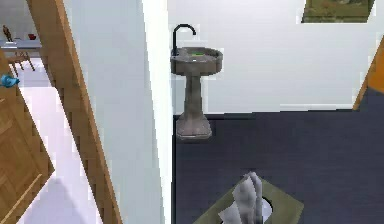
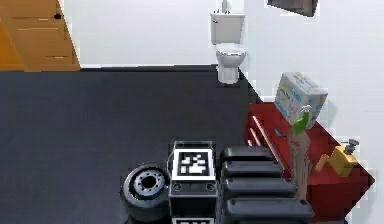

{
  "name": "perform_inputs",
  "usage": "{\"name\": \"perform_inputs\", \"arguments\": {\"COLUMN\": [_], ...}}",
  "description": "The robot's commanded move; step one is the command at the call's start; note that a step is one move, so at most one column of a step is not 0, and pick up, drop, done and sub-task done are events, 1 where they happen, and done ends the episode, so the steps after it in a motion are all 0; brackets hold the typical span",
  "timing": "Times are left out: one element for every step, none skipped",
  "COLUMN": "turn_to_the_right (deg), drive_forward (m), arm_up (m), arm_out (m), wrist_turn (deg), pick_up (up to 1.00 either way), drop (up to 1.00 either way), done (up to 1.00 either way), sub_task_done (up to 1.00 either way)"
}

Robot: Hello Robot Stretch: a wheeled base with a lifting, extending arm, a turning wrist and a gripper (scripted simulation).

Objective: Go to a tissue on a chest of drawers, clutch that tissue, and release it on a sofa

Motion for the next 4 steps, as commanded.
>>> {"name": "perform_inputs", "arguments": {"turn_to_the_right": [0.0,-45.0,-45.0,-12.0], "drive_forward": [0.10,0.00,0.00,0.00], "arm_up": [0.00,0.00,0.00,0.00], "arm_out": [0.00,0.00,0.00,0.00], "wrist_turn": [0.0,0.0,0.0,0.0], "pick_up": [0.00,0.00,0.00,0.00], "drop": [0.00,0.00,0.00,0.00], "done": [0.00,0.00,0.00,0.00], "sub_task_done": [0.00,0.00,0.00,0.00]}}
